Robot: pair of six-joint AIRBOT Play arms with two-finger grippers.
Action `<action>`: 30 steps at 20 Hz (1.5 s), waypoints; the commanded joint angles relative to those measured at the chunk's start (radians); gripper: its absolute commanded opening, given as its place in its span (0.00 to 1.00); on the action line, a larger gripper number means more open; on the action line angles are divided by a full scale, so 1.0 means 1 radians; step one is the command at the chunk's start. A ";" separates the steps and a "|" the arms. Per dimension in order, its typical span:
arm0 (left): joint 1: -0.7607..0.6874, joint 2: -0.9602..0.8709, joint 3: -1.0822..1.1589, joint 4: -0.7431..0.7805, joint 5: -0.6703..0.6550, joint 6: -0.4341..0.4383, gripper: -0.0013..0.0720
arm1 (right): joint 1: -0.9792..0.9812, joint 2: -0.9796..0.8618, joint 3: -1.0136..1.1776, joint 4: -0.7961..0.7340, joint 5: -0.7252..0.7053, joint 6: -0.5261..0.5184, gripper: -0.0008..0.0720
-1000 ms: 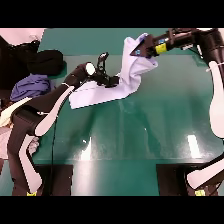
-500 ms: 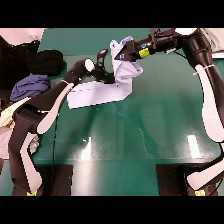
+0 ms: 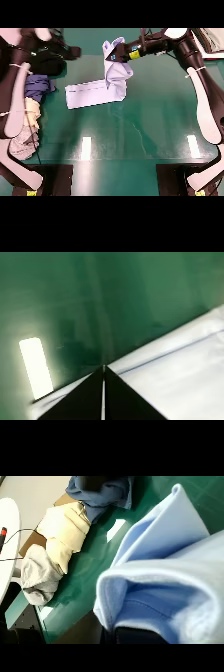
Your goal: Fold the shirts.
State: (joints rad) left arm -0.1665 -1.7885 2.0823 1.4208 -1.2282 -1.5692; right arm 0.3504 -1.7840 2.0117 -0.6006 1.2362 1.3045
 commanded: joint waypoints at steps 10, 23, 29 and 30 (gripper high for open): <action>0.115 0.161 -0.011 0.014 -0.153 0.032 0.05 | 0.281 -0.251 0.042 0.056 -0.310 -0.166 0.73; 0.115 0.161 -0.031 -0.039 -0.184 0.036 0.05 | -0.190 -0.106 -0.242 -0.046 0.042 -0.111 1.00; 0.115 0.161 -0.031 -0.079 -0.179 0.043 0.05 | -0.240 -0.255 -0.219 -0.045 0.095 -0.023 0.99; 0.115 0.161 -0.031 -0.079 -0.182 0.043 0.05 | -0.224 -0.280 -0.198 -0.045 0.092 -0.019 0.99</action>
State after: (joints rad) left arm -0.0505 -1.6287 2.0518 1.3567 -1.4067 -1.5284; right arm 0.1280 -2.0014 1.7889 -0.6422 1.2991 1.2526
